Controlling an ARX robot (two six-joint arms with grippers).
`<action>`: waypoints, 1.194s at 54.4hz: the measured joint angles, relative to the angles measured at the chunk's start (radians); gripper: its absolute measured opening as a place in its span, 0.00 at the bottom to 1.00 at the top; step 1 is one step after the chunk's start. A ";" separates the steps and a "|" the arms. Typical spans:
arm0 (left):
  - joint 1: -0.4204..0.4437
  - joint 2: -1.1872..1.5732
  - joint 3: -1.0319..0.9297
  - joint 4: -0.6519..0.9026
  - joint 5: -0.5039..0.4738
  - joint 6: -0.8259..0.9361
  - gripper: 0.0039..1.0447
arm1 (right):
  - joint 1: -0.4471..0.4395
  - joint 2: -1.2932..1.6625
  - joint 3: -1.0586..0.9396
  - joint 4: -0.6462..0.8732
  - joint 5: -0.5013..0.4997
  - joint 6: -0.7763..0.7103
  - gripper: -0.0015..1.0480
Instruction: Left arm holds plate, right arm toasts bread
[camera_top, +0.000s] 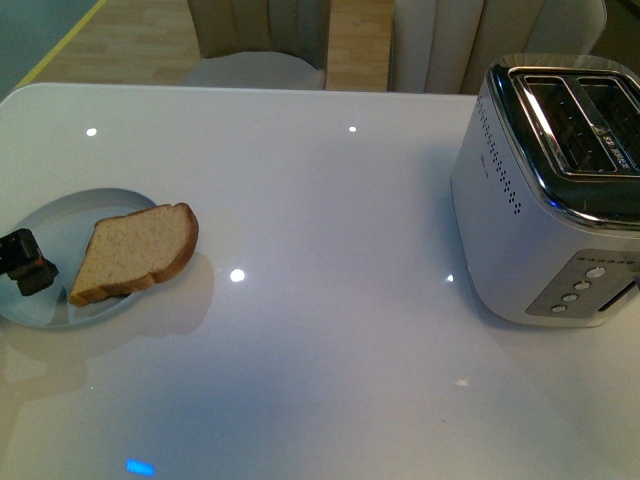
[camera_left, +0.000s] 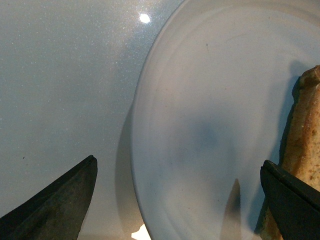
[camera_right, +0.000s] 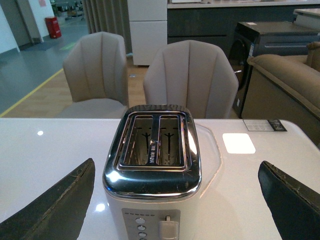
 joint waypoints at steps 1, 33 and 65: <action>-0.001 0.001 0.002 0.000 -0.001 0.000 0.93 | 0.000 0.000 0.000 0.000 0.000 0.000 0.92; -0.030 0.031 0.052 -0.045 -0.024 -0.089 0.02 | 0.000 0.000 0.000 0.000 0.000 0.000 0.92; 0.039 -0.170 -0.074 -0.051 0.063 -0.257 0.02 | 0.000 0.000 0.000 0.000 0.000 0.000 0.92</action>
